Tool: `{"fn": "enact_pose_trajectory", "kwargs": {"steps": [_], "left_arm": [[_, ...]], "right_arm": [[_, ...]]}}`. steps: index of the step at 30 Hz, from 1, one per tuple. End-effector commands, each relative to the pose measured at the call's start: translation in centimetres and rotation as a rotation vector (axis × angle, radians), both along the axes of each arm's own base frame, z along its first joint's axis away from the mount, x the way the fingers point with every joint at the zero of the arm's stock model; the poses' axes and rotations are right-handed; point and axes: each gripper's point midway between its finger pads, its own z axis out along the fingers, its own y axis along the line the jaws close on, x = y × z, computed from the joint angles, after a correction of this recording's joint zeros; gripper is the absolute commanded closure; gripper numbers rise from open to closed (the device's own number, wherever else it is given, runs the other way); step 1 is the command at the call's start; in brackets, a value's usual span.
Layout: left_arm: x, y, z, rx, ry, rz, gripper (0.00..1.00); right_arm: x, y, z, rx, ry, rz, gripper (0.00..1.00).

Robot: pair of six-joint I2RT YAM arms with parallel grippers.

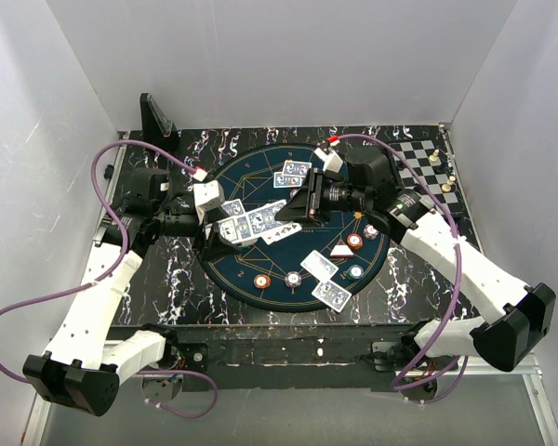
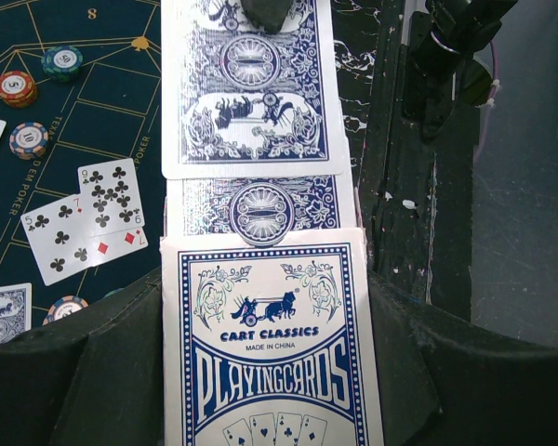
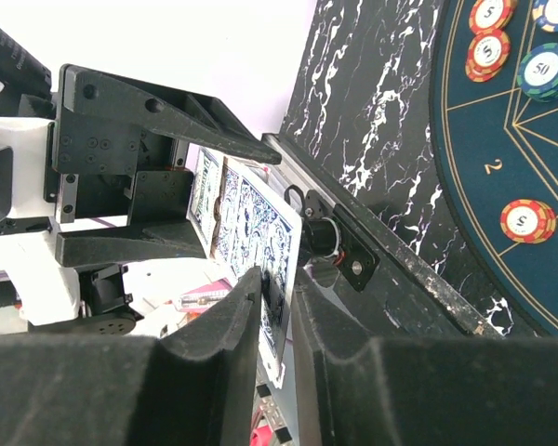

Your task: Distribute texas hold em gaming equipment

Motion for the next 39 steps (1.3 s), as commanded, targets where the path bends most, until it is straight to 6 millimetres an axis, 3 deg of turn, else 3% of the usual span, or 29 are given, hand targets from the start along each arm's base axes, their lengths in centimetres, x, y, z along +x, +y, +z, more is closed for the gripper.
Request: {"fn": "enact_pose_trajectory", "kwargs": {"steps": [1,5,11,16,19,21,24,29,34,39], "left_arm": [[-0.2,-0.2,1.8,-0.032,-0.057,-0.021,0.58],[-0.2,-0.2,1.7,-0.029,-0.058,-0.021,0.58],[-0.2,-0.1,1.7,-0.026,-0.058,-0.018,0.58],[-0.3,0.0,1.6,-0.019,-0.06,-0.018,0.58],[-0.3,0.0,1.6,-0.017,-0.06,-0.017,0.58],[-0.3,0.0,1.6,-0.017,-0.059,-0.016,0.58],[-0.4,0.0,1.7,-0.018,-0.054,-0.016,0.58],[-0.5,0.0,2.0,-0.025,-0.057,-0.016,0.58],[-0.6,0.0,2.0,-0.029,-0.053,-0.014,0.58],[-0.6,0.1,2.0,-0.025,-0.058,-0.011,0.58]], "right_arm": [[0.0,-1.4,2.7,0.037,-0.072,-0.026,0.8],[0.2,-1.7,2.9,0.044,-0.067,-0.032,0.99],[0.3,-2.6,3.5,0.06,-0.064,-0.042,0.99],[1.8,-5.4,3.9,0.054,-0.078,-0.113,0.99],[3.0,-6.8,3.1,0.039,-0.071,-0.147,0.99],[4.5,-7.3,1.0,-0.004,-0.05,-0.179,0.99],[7.1,-7.4,-3.9,-0.064,0.014,-0.194,0.99],[11.3,-5.5,-12.8,-0.162,0.158,-0.162,0.99],[14.7,-4.0,-17.9,-0.199,0.214,-0.151,0.99],[16.3,-3.7,-21.9,-0.264,0.278,-0.166,0.99]]}}
